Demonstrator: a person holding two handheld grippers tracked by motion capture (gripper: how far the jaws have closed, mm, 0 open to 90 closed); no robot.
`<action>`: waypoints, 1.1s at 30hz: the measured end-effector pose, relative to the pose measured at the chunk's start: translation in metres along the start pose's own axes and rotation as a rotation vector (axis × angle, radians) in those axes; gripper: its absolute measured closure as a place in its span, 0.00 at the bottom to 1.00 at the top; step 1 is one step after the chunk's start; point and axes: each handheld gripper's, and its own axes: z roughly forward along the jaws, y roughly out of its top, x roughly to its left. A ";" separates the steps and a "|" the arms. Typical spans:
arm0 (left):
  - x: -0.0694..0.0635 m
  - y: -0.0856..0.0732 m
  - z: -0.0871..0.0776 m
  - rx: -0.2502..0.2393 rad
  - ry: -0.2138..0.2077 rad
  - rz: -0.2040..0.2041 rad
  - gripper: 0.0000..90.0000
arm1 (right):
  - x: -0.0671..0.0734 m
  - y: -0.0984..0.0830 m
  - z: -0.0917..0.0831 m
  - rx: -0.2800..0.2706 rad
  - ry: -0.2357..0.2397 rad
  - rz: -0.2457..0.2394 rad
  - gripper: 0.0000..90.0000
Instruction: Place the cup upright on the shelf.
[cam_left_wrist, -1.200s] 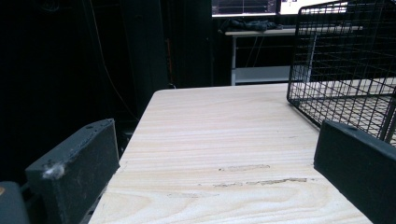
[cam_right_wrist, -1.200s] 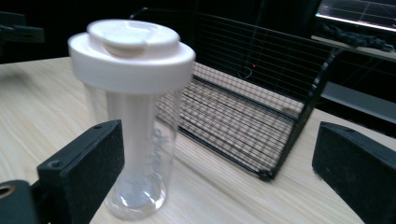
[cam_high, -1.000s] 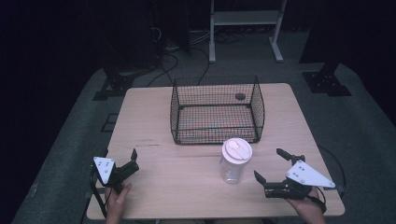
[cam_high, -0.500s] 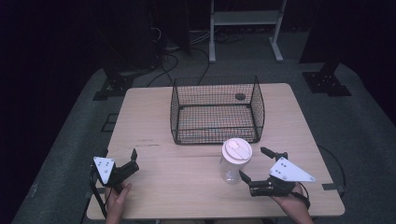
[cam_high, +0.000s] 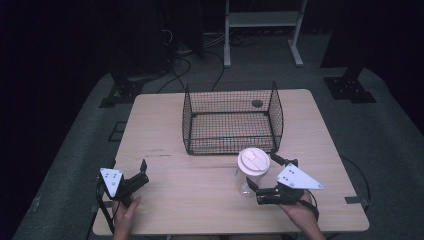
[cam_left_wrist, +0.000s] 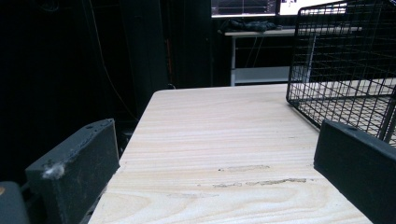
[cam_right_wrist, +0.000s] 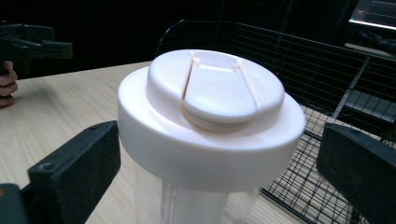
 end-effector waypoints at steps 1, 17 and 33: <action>0.000 0.000 0.000 0.000 0.000 0.000 0.00 | 0.001 0.000 0.002 -0.001 -0.001 0.000 0.00; 0.000 0.000 0.000 -0.001 -0.002 0.000 0.00 | 0.007 0.003 0.022 -0.014 -0.009 -0.002 0.00; 0.000 0.000 0.000 0.000 -0.002 0.000 0.00 | 0.009 0.003 0.025 -0.014 -0.044 -0.048 0.04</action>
